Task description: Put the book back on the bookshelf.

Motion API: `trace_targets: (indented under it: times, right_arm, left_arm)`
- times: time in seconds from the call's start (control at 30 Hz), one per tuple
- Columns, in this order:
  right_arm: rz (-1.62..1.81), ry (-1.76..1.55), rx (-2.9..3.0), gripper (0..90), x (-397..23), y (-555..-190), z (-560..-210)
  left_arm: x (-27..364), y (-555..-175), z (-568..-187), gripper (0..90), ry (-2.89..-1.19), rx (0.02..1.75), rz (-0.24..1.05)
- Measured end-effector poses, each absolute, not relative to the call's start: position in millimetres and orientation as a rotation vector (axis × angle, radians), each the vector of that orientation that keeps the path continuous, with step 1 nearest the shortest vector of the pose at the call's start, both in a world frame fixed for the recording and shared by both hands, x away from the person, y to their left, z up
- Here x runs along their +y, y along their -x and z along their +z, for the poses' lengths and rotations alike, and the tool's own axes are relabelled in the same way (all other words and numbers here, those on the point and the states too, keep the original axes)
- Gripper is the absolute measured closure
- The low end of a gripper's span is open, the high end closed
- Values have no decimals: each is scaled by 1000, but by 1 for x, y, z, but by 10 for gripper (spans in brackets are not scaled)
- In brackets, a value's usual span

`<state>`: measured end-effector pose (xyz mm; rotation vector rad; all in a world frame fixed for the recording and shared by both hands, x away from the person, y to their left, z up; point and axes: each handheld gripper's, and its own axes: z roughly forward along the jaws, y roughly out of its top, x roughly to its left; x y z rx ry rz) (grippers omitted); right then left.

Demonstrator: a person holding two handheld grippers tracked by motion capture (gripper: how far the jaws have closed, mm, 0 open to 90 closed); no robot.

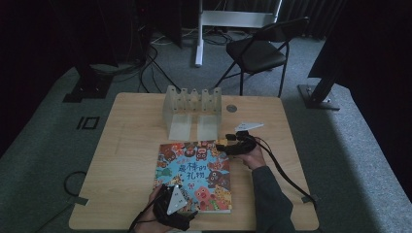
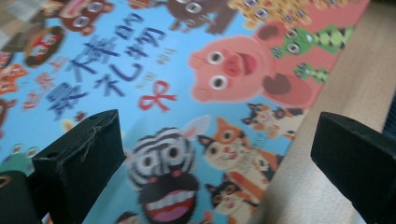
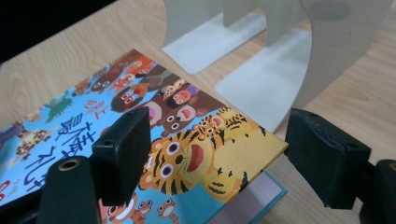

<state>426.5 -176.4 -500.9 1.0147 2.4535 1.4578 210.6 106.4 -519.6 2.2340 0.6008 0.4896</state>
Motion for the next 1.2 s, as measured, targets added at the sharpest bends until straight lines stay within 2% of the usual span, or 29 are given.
trace_targets:
  times: [0.67, 0.7, 0.9, 1.2]
  right_arm:
    - [1499, -966, 2432, 228, -172, -424, -479]
    - [1504, -964, 2431, 227, -172, -424, -477]
    - [1508, -974, 2436, 229, -172, -425, -475]
    - [1455, -1001, 2452, 237, -172, -422, -475]
  left_arm:
    - [92, -216, -527, 23, -2242, 615, 613]
    - [92, -216, -527, 50, -2241, 616, 624]
    - [94, -211, -523, 70, -2202, 597, 671]
    - [99, -210, -516, 76, -2168, 601, 672]
